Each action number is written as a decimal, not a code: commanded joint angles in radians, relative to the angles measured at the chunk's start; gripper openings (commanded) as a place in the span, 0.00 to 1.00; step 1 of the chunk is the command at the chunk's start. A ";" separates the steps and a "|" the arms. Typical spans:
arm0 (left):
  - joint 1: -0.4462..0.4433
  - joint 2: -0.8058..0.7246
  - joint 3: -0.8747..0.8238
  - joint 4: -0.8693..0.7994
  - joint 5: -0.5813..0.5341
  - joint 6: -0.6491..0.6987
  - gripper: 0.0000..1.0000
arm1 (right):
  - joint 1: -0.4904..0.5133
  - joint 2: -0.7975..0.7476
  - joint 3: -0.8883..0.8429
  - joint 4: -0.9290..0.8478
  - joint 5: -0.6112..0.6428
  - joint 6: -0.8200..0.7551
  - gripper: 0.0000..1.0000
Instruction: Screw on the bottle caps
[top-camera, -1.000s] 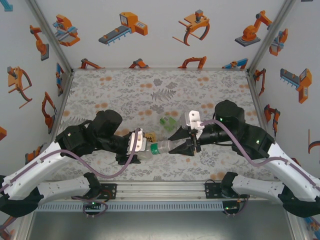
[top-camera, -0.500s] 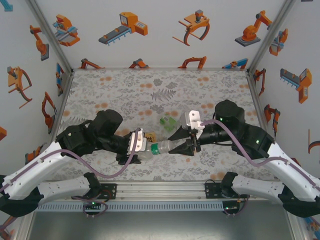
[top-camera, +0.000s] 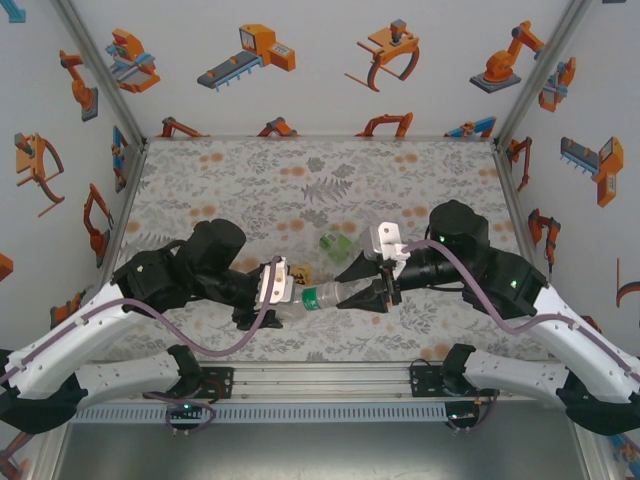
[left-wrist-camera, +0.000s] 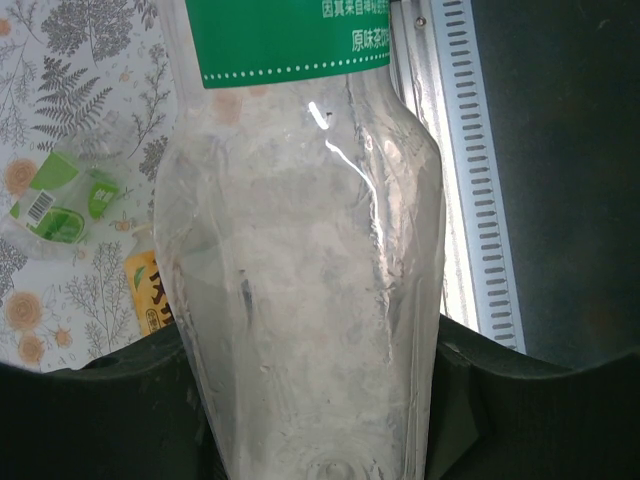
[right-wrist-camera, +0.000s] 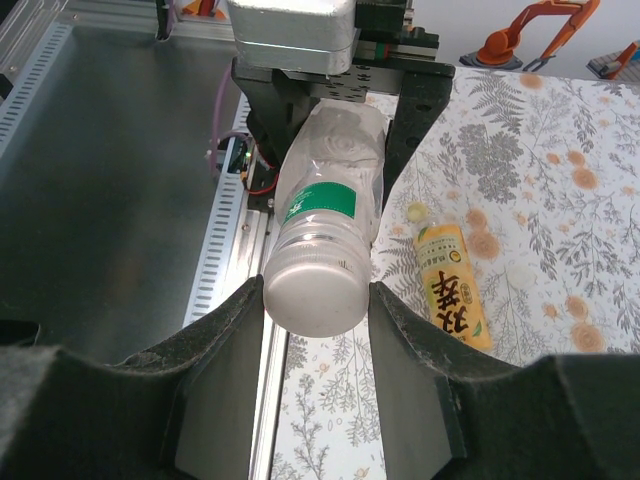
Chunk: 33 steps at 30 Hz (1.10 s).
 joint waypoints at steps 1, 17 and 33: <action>-0.005 0.018 0.021 0.037 0.030 -0.001 0.00 | 0.003 -0.001 -0.002 0.019 -0.036 -0.001 0.00; -0.005 -0.001 0.012 0.073 0.024 -0.013 0.00 | 0.025 0.001 -0.011 0.020 0.017 0.049 0.00; -0.005 0.004 -0.007 0.097 -0.088 -0.018 0.00 | 0.027 0.040 -0.066 0.041 0.417 1.121 0.00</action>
